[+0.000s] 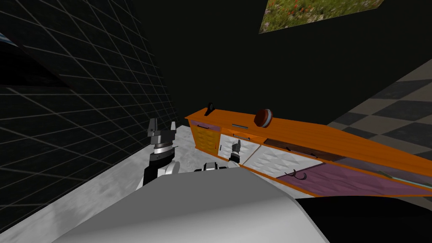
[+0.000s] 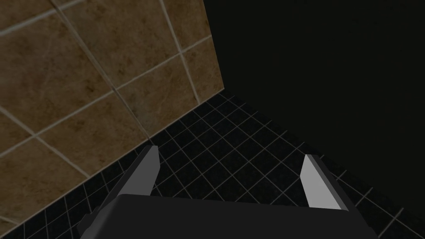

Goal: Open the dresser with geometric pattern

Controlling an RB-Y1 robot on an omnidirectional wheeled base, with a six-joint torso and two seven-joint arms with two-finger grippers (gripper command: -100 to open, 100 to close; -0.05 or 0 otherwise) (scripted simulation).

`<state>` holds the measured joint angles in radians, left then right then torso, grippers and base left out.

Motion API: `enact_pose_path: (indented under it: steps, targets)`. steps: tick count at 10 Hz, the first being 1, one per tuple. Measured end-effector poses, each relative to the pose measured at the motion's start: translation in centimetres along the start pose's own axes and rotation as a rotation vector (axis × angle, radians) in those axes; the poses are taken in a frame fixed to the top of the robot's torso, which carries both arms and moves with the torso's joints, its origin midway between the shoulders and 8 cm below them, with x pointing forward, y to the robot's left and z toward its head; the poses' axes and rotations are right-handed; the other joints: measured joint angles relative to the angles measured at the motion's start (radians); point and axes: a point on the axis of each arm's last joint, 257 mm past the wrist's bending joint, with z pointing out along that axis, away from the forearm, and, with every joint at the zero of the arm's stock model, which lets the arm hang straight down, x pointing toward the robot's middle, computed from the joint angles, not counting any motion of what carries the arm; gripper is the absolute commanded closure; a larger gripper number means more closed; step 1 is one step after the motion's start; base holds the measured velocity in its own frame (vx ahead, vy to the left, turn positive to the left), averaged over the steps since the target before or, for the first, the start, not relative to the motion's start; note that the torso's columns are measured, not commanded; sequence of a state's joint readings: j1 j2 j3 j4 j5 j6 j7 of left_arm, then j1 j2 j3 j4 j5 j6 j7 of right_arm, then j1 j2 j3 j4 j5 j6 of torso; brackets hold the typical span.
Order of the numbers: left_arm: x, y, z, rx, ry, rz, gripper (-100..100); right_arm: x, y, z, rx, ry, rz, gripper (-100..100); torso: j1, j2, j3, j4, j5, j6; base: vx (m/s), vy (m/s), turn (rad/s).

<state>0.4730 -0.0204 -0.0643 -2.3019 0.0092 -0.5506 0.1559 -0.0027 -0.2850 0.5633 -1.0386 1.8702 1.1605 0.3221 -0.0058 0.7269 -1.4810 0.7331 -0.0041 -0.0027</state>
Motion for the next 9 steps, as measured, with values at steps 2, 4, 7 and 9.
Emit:
enact_pose_path:
  steps: [2, 4, 7, 9]
  targets:
    - [0.0, 0.0, 0.0, 0.0, 0.0, 0.0, 0, -0.4, 0.3, 1.0, -0.014, -0.001, -0.003, -100, -0.002, -0.005, -0.002, 0.006, 0.004, -0.001, -0.026, 0.013, -0.016]
    - [0.0, 0.0, 0.0, 0.0, 0.0, 0.0, 0, -0.2, 0.2, 0.5, -0.009, -0.001, -0.003, 100, 0.002, 0.002, 0.0, 0.003, 0.003, 0.002, 0.014, -0.004, 0.034]
    - [0.0, 0.0, 0.0, 0.0, 0.0, 0.0, 0, -0.8, 0.0, 0.8, -0.005, -0.008, -0.001, 100, 0.009, 0.02, 0.011, 0.008, 0.005, 0.003, -0.152, 0.049, -0.049]
    - [0.0, 0.0, 0.0, 0.0, 0.0, 0.0, 0, -1.5, -0.1, 1.1, -0.004, -0.015, 0.0, 100, 0.007, 0.012, 0.006, 0.005, 0.005, 0.003, -0.182, 0.064, -0.04]
